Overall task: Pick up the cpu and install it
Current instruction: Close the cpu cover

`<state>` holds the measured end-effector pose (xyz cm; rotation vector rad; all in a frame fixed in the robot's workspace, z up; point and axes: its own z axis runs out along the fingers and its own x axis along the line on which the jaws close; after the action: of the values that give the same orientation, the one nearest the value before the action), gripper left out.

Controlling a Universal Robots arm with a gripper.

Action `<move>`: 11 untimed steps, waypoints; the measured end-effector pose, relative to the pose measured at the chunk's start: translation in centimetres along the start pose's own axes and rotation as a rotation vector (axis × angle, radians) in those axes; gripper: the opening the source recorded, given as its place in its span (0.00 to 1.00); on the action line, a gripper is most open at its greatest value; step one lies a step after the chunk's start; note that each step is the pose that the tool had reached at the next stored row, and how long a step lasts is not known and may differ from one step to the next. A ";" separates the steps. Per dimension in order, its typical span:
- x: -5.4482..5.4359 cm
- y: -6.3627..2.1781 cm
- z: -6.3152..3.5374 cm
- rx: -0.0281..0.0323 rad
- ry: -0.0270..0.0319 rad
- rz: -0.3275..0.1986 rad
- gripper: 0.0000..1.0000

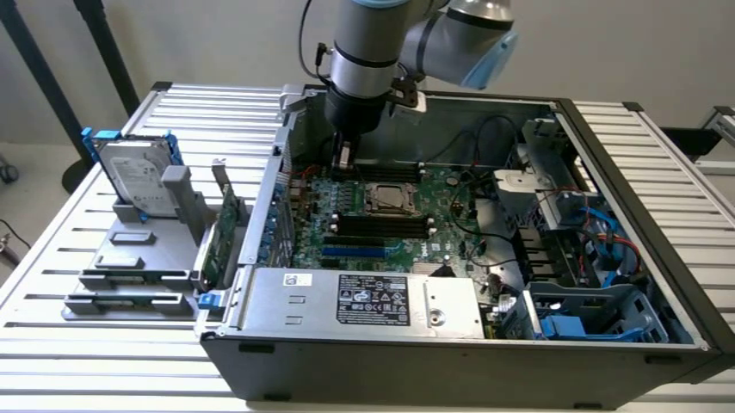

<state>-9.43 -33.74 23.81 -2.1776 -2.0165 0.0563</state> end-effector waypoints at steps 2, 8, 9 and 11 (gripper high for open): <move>0.0 -0.02 0.01 -0.0024 0.0031 0.018 0.11; 0.0 -0.06 0.00 -0.0090 0.0157 0.069 0.11; 0.0 -0.07 -0.01 -0.0098 0.0190 0.076 0.11; 0.0 -0.10 -0.09 -0.0109 0.0272 0.088 0.11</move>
<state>-9.51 -33.74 23.92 -2.2608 -1.9101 0.0270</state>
